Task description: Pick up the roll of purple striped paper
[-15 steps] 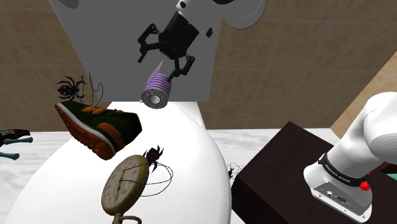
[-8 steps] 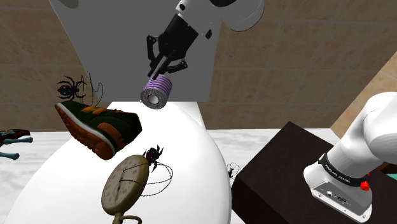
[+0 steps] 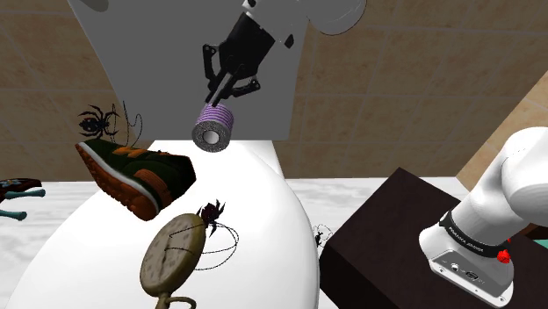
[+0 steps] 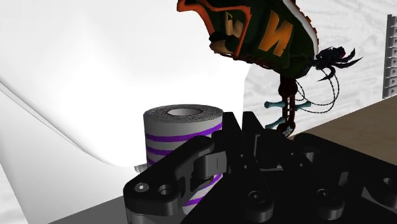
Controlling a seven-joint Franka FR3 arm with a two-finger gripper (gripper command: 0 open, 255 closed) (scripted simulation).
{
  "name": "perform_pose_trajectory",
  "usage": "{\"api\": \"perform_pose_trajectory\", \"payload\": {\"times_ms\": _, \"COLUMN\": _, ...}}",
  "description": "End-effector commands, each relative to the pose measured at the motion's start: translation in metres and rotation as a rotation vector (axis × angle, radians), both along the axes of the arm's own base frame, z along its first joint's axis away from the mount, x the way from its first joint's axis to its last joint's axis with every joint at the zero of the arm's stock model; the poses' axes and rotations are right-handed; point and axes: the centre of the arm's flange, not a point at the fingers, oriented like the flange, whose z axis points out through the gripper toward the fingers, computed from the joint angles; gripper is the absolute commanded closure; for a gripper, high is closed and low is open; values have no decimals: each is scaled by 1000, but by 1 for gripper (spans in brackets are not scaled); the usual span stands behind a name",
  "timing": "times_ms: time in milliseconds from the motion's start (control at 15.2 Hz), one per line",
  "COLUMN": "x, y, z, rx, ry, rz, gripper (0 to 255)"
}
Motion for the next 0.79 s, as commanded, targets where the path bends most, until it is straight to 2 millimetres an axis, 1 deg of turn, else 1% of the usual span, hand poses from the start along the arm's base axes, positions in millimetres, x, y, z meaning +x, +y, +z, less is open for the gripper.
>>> {"api": "perform_pose_trajectory", "payload": {"times_ms": 0, "x": 4, "y": -6, "z": 15, "rx": 3, "ry": -15, "rz": -13, "gripper": 255}}
{"api": "perform_pose_trajectory", "payload": {"times_ms": 594, "x": 4, "y": -6, "z": 63, "rx": 3, "ry": -15, "rz": -13, "gripper": 255}}
{"api": "perform_pose_trajectory", "payload": {"times_ms": 726, "x": 4, "y": -6, "z": 63, "rx": 3, "ry": -15, "rz": -13, "gripper": 255}}
